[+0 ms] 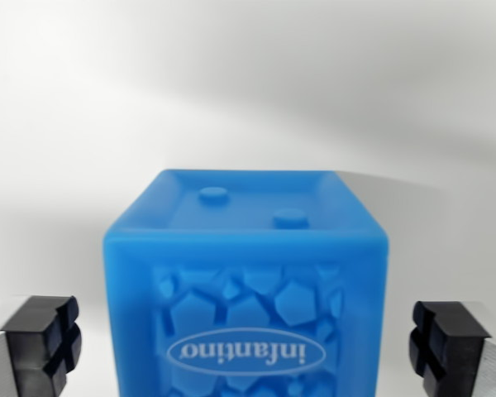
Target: Stack cube
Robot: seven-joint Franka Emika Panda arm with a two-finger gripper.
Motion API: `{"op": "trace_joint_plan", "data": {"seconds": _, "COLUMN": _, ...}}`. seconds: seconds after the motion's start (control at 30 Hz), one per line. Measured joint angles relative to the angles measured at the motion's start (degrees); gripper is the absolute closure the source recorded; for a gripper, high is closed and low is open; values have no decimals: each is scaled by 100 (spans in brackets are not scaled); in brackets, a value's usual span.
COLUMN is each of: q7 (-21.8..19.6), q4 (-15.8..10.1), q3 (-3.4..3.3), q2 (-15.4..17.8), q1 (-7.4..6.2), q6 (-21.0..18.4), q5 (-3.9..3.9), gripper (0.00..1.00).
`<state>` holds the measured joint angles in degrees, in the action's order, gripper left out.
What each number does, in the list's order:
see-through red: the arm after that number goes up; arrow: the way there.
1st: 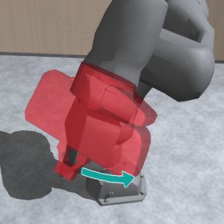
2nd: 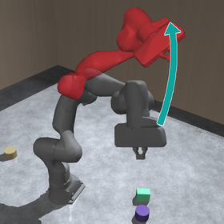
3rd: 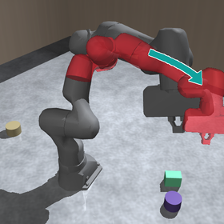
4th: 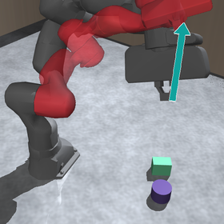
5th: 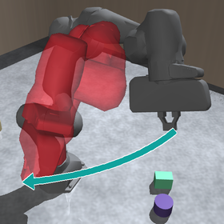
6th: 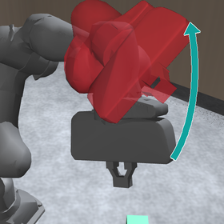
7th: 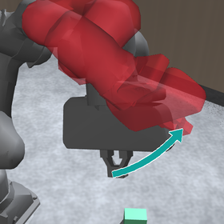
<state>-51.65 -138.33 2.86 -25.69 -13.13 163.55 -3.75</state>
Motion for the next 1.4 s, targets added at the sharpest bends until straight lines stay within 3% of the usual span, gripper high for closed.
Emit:
{"op": "trace_joint_plan", "data": {"seconds": 0.3, "q7": 0, "q4": 62, "q3": -54, "q2": -217, "q1": -58, "q6": 165, "q5": 0, "gripper": 0}}
{"op": "trace_joint_plan", "data": {"seconds": 0.33, "q7": 0, "q4": 65, "q3": -56, "q2": -225, "q1": -61, "q6": 169, "q5": 0, "gripper": 100}}
{"op": "trace_joint_plan", "data": {"seconds": 1.4, "q7": 0, "q4": 74, "q3": -61, "q2": -228, "q1": -66, "q6": 172, "q5": 0, "gripper": 100}}
